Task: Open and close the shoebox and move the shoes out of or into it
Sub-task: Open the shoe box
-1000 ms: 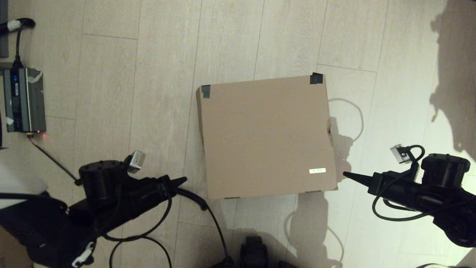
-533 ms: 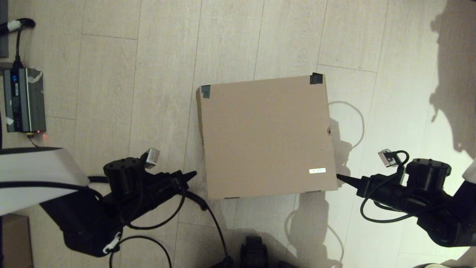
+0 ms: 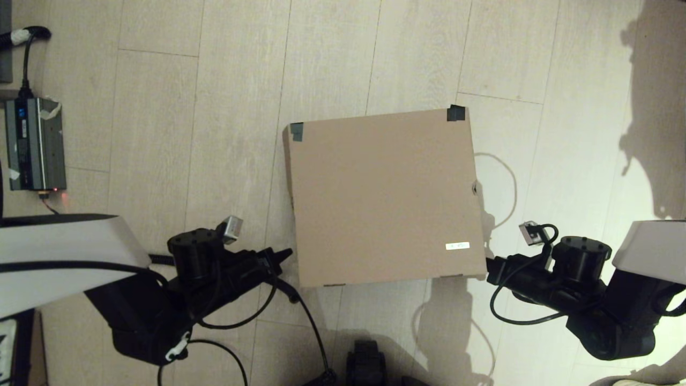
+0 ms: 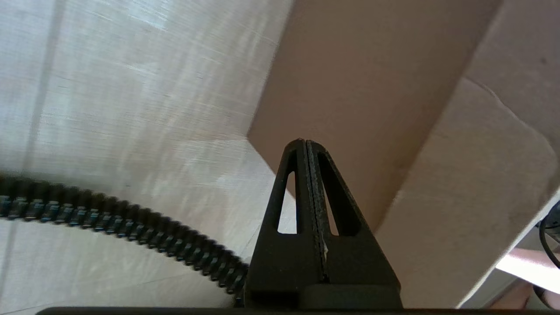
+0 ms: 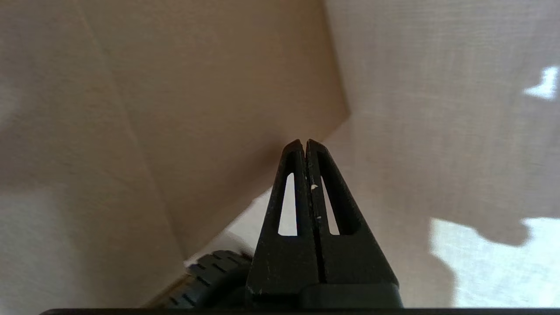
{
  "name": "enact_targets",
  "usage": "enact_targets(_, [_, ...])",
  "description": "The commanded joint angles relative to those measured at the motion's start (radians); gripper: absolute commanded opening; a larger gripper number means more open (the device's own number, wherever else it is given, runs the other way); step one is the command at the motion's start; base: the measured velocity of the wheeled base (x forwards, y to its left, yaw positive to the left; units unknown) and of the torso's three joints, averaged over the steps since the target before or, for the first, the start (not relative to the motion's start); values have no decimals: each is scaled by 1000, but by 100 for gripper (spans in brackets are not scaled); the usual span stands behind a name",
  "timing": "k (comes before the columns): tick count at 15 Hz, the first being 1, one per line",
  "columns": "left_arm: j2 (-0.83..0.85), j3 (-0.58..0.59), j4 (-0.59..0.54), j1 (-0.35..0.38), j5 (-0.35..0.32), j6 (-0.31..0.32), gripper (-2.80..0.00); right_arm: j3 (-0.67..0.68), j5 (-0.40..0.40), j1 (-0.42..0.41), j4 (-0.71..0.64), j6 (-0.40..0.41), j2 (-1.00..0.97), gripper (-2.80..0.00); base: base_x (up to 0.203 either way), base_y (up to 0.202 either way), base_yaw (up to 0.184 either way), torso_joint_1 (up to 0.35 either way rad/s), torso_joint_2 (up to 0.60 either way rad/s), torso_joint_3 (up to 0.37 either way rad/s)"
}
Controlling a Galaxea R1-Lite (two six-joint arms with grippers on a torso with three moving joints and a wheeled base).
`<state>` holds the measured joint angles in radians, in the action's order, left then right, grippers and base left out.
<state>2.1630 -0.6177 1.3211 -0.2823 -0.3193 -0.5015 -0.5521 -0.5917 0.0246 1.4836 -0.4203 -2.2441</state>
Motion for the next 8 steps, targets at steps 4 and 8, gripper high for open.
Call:
enact_targets(4, [-45,26,7,-46,34,-15,-280,23,-5,8,9,-39,62,-280,0,0,0,0,0,0])
enact_targets(8, [-90,80,9,-57,34,-50,-280,50,-11,20,7,-49,104,-280,0,0,0,0,0,0])
